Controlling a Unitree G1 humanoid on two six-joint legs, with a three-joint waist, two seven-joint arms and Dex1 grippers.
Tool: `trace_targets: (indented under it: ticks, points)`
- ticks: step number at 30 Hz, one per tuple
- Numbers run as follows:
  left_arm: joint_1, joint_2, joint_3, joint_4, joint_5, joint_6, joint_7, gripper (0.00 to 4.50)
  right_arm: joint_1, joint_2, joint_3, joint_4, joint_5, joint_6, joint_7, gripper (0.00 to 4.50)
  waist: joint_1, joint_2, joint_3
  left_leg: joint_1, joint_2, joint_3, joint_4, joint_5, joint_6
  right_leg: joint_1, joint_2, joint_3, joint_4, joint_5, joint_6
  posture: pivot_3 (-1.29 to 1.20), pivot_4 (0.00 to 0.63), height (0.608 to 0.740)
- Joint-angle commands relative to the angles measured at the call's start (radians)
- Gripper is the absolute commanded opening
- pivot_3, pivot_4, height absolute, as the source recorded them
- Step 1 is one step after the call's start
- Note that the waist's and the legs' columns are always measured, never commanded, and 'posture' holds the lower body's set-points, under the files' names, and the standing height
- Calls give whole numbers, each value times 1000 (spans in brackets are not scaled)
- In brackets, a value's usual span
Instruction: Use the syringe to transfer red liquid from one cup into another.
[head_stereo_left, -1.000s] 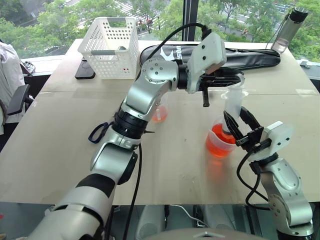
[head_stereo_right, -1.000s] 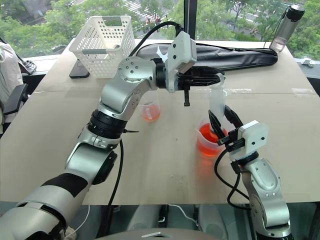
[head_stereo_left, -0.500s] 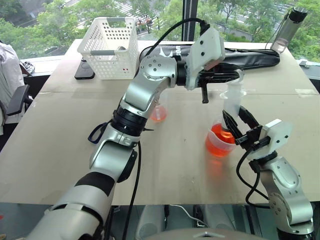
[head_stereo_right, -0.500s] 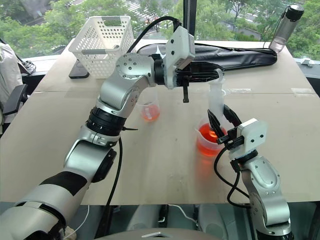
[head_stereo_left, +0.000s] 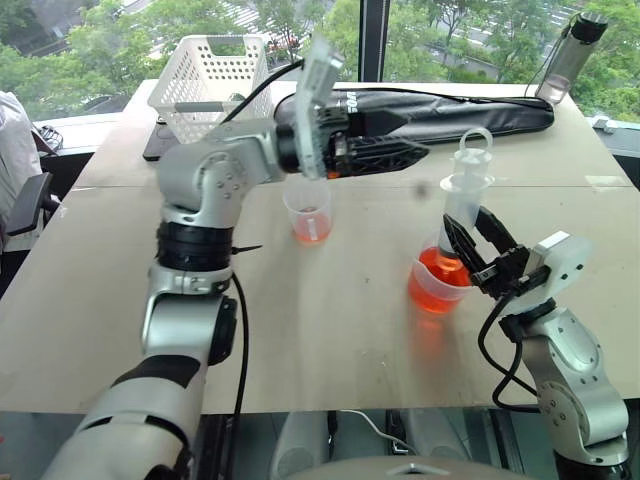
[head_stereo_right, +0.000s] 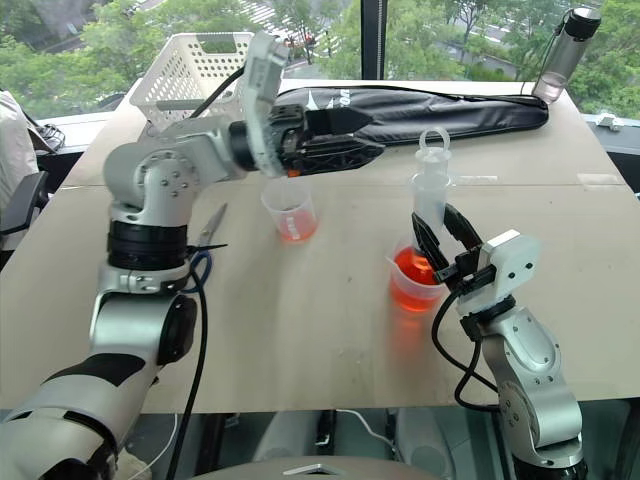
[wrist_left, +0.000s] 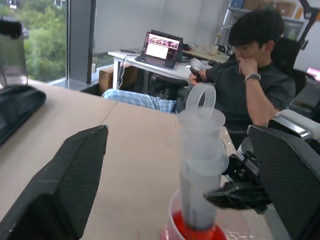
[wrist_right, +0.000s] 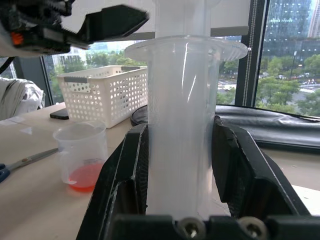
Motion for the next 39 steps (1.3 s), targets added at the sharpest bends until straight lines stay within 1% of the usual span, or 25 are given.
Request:
trace_targets:
  ticks: [1, 6, 8, 11, 17, 18, 19, 20, 21, 23, 24, 32, 38, 39]
  points:
    - [45, -31, -28, -107, -36, 49, 44, 4295, -17, -10, -22, -44, 17, -13, 4, 1386, 5, 0, 0, 0, 0, 0, 0, 0, 0, 0, 0, 0, 0, 0, 0, 0, 150, 724]
    - [93, -158, -72, -150, -21, 68, 178, 4295, -26, -26, -9, -41, 0, -22, 15, 1386, 18, 0, 0, 0, 0, 0, 2, 0, 0, 1, 0, 0, 1, 0, 0, 0, 150, 724]
    - [96, -191, -74, -150, -19, 71, 212, 4295, -27, -27, -2, -44, -5, -21, 15, 1386, 18, 0, 0, 0, 0, 0, 2, 0, 0, 1, 0, 0, 1, 0, 0, 0, 150, 724]
    - [106, -210, -104, -149, 5, 55, 241, 4295, -23, -31, 8, -53, -16, -21, 17, 1386, 14, 0, 0, 0, 0, 0, 2, 0, 0, 0, 0, 1, 1, 0, 0, 0, 150, 724]
    - [122, -210, -133, -151, 27, 32, 249, 4295, -19, -30, 7, -65, -24, -18, 12, 1386, 16, 0, 0, 0, 0, 0, 1, 0, 0, 0, 0, 1, 1, 0, 0, 0, 150, 724]
    - [125, -209, -139, -154, 30, 28, 246, 3912, -19, -30, 6, -65, -25, -18, 12, 1386, 17, 0, 0, 0, 0, 0, 1, 0, 0, 0, 0, 1, 1, 0, 0, 0, 150, 724]
    - [130, -210, -146, -157, 33, 24, 245, 3773, -18, -30, 6, -66, -25, -18, 12, 1386, 17, 0, 0, 0, 0, 0, 1, 0, 0, 0, 0, 1, 1, 0, 0, 0, 150, 724]
    - [133, -214, -151, -156, 35, 21, 246, 3501, -18, -30, 6, -67, -25, -17, 12, 1386, 18, 0, 0, 0, 0, 0, 1, 0, 0, 0, 0, 1, 1, 0, 0, 0, 150, 724]
    - [135, -218, -157, -155, 39, 16, 249, 3067, -16, -30, 6, -68, -24, -17, 13, 1386, 18, 0, 0, 0, 0, 0, 1, 0, 0, 0, 0, 1, 1, 0, 0, 0, 150, 724]
    - [138, -226, -166, -152, 46, 4, 251, 1942, -14, -32, 10, -71, -21, -14, 17, 1386, 20, 0, 0, 0, 0, 0, 1, 0, 0, 0, 0, 1, 0, 0, 0, 0, 150, 724]
    - [138, -233, -164, -150, 43, 2, 253, 1640, -12, -34, 16, -74, -20, -11, 20, 1386, 19, 0, 0, 0, 0, 0, 1, 0, 0, 0, 0, 1, 0, 0, 0, 0, 150, 724]
    - [146, -249, -159, -154, 40, -6, 254, 1609, -9, -37, 24, -83, -15, 3, 15, 1386, 19, 0, 0, 0, 0, 0, 1, 0, 0, 0, 0, 1, 0, 0, 0, 0, 150, 724]
    - [154, -252, -165, -154, 64, -47, 259, 1609, -13, -76, -7, -86, 21, 62, 30, 1386, 19, 0, 0, 0, 0, 0, 1, 0, 0, 0, 0, 1, 0, 0, 0, 0, 150, 724]
    - [155, -255, -162, -154, 66, -54, 260, 1609, -15, -82, -14, -89, 31, 75, 30, 2420, 19, 0, 0, 0, 0, 0, 1, 0, 0, 0, 0, 1, 0, 0, 0, 0, 150, 724]
